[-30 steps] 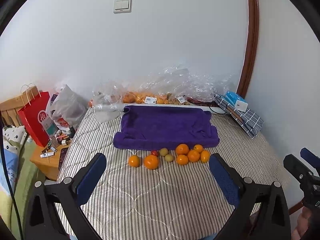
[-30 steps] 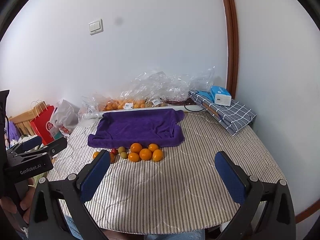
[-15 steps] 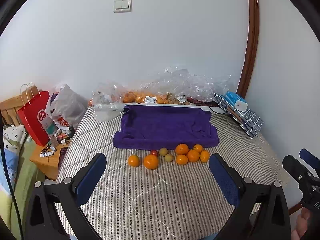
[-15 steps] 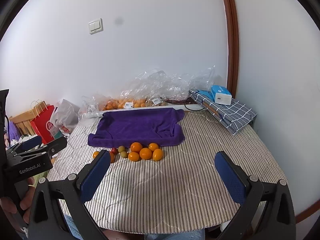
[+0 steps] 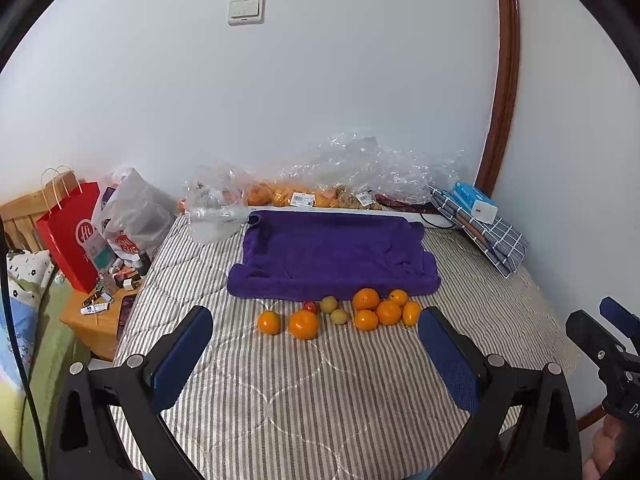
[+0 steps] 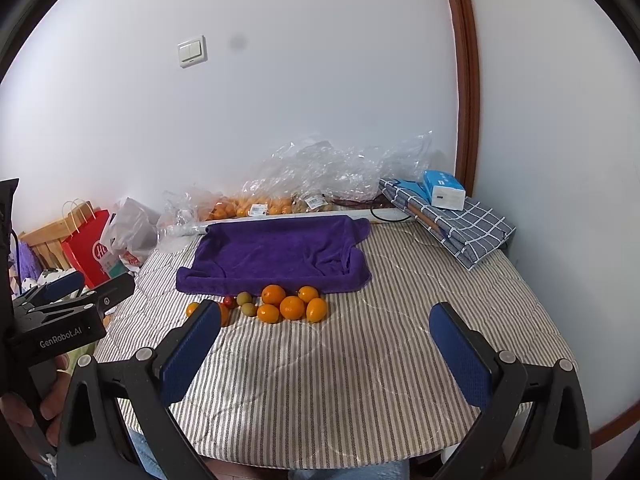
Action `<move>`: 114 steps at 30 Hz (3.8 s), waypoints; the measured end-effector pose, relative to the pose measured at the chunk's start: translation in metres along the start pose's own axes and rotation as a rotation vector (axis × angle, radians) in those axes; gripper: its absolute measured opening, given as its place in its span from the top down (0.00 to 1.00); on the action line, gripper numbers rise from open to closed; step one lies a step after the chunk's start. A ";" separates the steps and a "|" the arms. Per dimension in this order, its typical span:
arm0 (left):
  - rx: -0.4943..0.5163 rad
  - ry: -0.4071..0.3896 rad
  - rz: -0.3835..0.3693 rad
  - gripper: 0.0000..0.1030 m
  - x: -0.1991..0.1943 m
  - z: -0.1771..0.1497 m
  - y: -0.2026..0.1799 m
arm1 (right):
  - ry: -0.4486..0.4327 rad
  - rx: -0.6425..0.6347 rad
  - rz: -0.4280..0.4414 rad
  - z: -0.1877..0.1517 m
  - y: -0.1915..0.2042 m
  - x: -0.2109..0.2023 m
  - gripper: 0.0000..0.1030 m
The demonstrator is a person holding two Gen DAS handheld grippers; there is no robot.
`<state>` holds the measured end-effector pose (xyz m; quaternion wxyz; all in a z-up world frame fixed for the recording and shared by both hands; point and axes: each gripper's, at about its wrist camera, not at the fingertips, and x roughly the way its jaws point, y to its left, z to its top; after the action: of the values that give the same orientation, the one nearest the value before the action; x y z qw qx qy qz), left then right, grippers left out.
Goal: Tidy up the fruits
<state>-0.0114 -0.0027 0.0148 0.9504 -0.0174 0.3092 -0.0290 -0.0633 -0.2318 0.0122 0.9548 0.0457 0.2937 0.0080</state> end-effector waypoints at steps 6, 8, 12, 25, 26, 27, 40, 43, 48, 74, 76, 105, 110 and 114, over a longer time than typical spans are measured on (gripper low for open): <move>0.004 0.000 -0.006 0.00 0.002 -0.001 0.001 | 0.001 0.006 0.008 -0.001 0.001 0.003 0.00; 0.002 0.001 -0.002 0.00 0.002 -0.001 0.002 | 0.002 0.005 0.011 0.000 0.002 0.005 0.00; -0.009 0.004 -0.001 0.00 0.003 -0.001 0.004 | 0.003 0.000 0.013 -0.001 0.003 0.006 0.00; -0.015 0.026 0.003 0.00 0.034 -0.009 0.013 | -0.002 -0.032 0.008 -0.006 0.009 0.039 0.00; -0.017 0.032 0.003 0.00 0.040 -0.010 0.015 | 0.000 -0.041 -0.002 -0.007 0.010 0.046 0.00; -0.018 0.037 0.008 0.00 0.045 -0.011 0.017 | 0.005 -0.050 -0.011 -0.008 0.011 0.053 0.00; -0.083 0.140 0.036 0.05 0.124 -0.032 0.063 | 0.195 -0.039 -0.029 -0.031 0.000 0.162 0.14; -0.082 0.165 0.051 0.05 0.144 -0.039 0.077 | 0.236 -0.028 -0.003 -0.041 -0.004 0.187 0.20; -0.129 0.227 0.051 0.13 0.173 -0.047 0.101 | 0.293 -0.034 -0.008 -0.057 -0.001 0.227 0.39; -0.143 0.193 -0.030 0.16 0.188 -0.052 0.108 | 0.338 0.056 0.135 -0.055 -0.010 0.277 0.67; -0.137 0.193 -0.044 0.15 0.189 -0.052 0.104 | 0.332 0.035 0.118 -0.057 -0.017 0.267 0.67; -0.187 0.145 -0.178 0.69 0.222 -0.059 0.104 | 0.224 0.008 0.105 -0.069 -0.026 0.250 0.68; -0.182 0.134 -0.166 0.69 0.221 -0.059 0.104 | 0.187 0.031 0.137 -0.068 -0.030 0.243 0.68; -0.174 0.115 -0.169 0.69 0.217 -0.058 0.102 | 0.173 0.051 0.140 -0.068 -0.033 0.241 0.68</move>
<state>0.1345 0.0835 -0.1644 0.9201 -0.1243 0.3620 -0.0831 0.0973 -0.2492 -0.1814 0.9216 0.0895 0.3710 0.0711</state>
